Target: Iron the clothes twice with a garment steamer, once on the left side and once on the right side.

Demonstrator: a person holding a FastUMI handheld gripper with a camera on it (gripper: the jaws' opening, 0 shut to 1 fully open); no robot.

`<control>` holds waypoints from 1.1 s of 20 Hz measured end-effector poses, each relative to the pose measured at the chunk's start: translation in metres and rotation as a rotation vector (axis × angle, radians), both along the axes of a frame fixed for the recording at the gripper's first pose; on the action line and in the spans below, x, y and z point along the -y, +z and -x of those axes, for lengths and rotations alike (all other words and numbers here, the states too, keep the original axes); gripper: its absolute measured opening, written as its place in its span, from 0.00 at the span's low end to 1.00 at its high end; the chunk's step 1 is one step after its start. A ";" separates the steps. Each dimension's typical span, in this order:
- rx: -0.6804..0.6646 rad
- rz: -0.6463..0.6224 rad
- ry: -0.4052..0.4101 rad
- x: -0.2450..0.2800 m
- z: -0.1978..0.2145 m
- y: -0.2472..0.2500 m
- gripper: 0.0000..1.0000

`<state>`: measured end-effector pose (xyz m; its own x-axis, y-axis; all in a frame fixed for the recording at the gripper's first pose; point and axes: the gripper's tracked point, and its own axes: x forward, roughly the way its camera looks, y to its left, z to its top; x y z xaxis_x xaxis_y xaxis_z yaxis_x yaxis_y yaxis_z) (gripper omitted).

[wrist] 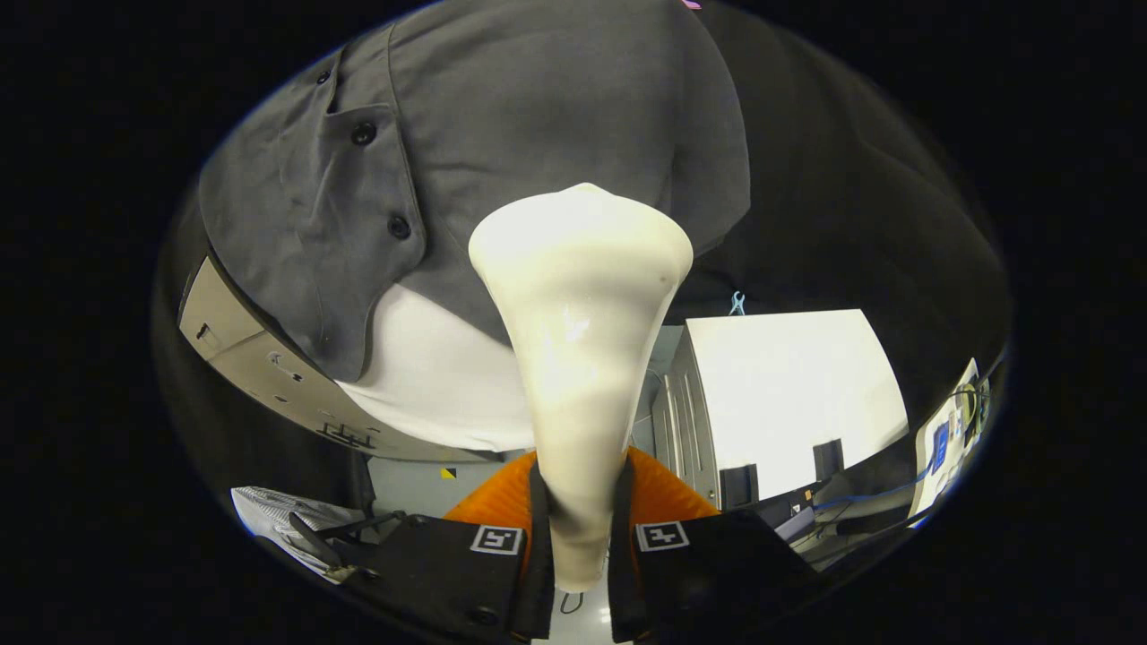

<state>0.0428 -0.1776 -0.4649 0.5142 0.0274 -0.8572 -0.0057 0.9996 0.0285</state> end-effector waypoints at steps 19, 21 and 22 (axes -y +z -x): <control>0.126 -0.006 -0.181 -0.086 0.030 0.093 0.32; 0.164 -0.004 -0.197 -0.100 0.028 0.115 0.32; 0.181 -0.003 -0.204 -0.109 0.030 0.125 0.32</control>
